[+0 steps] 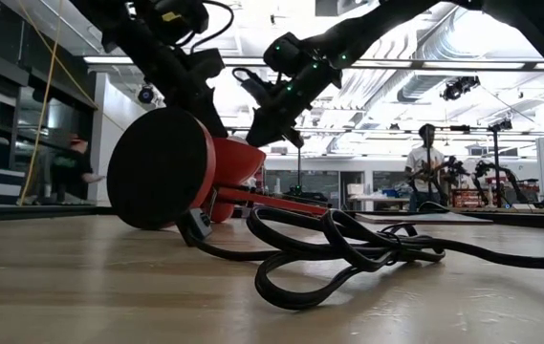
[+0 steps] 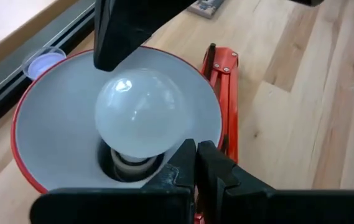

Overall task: Screw lightbulb
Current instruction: Insert the lightbulb into the desk lamp

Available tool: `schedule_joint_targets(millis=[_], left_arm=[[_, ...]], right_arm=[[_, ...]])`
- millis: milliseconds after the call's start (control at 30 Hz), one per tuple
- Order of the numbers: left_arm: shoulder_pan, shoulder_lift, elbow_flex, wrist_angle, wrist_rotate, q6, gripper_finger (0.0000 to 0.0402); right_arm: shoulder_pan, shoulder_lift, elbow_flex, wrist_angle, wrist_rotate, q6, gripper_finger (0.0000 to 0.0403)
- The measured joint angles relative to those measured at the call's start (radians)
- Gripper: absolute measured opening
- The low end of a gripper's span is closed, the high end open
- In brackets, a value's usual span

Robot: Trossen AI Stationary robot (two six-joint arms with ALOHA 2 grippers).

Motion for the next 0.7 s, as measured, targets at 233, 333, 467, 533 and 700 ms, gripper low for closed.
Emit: schedule_joint_targets(millis=[233, 333, 467, 533, 700], left_arm=[[0.022, 0.012, 0.0, 0.005, -0.042, 0.048, 0.0], [0.036, 0.025, 0.001, 0.02, -0.037, 0.048, 0.0], [0.039, 0.029, 0.001, 0.03, -0.035, 0.049, 0.0], [0.038, 0.029, 0.001, 0.03, -0.042, 0.05, 0.0], [0.053, 0.032, 0.001, 0.03, -0.092, 0.084, 0.0]], right_arm=[[0.002, 0.003, 0.0, 0.0, 0.005, 0.01, 0.0], [0.003, 0.004, 0.0, 0.0, 0.006, 0.022, 0.0], [0.007, 0.004, 0.0, 0.0, 0.001, 0.026, 0.0], [0.013, 0.004, 0.0, -0.004, 0.001, 0.047, 0.0], [0.032, 0.004, 0.0, -0.033, 0.017, 0.057, 0.0]])
